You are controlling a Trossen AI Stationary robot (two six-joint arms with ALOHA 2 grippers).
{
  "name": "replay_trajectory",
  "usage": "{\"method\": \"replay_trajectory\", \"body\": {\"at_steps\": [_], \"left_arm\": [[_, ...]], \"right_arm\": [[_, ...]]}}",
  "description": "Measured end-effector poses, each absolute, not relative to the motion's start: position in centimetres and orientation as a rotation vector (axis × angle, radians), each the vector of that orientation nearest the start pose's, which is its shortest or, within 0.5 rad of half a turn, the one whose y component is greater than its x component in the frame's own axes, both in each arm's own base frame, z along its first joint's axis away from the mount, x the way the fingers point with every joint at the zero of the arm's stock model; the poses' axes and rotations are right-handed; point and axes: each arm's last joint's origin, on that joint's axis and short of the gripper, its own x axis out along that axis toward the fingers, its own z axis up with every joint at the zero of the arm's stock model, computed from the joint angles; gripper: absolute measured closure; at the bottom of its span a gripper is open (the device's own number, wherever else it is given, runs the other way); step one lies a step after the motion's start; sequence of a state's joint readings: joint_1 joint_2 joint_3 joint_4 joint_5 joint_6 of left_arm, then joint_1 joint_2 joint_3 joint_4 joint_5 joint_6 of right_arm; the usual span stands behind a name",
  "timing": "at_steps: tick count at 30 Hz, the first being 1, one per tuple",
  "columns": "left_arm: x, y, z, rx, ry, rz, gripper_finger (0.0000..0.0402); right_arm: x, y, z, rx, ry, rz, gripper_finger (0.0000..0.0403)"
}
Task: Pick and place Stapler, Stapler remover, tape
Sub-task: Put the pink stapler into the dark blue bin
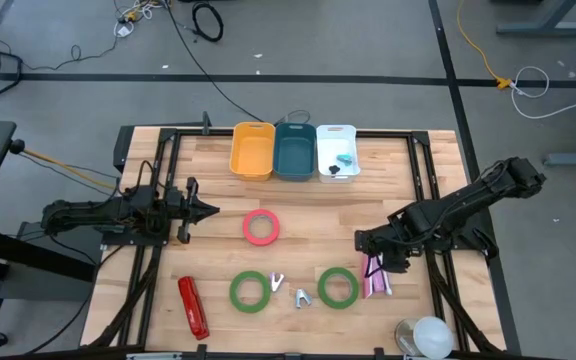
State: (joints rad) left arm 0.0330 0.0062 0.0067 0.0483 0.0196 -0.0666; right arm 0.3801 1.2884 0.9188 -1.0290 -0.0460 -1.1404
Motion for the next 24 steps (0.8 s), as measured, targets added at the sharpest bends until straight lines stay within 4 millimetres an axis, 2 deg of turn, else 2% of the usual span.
{"method": "replay_trajectory", "body": {"at_steps": [9,18,24], "left_arm": [[9.8,0.3,17.0,-0.065,-0.049,0.012,0.0392],[9.7,0.3,17.0,-0.065,-0.05,0.012,0.0392],[9.8,0.3,17.0,-0.065,-0.049,0.012,0.0392]], "right_arm": [[19.7,8.0,22.8,-1.135,1.051,1.094,0.0079],[18.0,7.0,19.8,-1.188,1.11,1.107,0.0079],[18.1,6.4,18.9,-1.205,1.096,1.11,0.0079]]}}
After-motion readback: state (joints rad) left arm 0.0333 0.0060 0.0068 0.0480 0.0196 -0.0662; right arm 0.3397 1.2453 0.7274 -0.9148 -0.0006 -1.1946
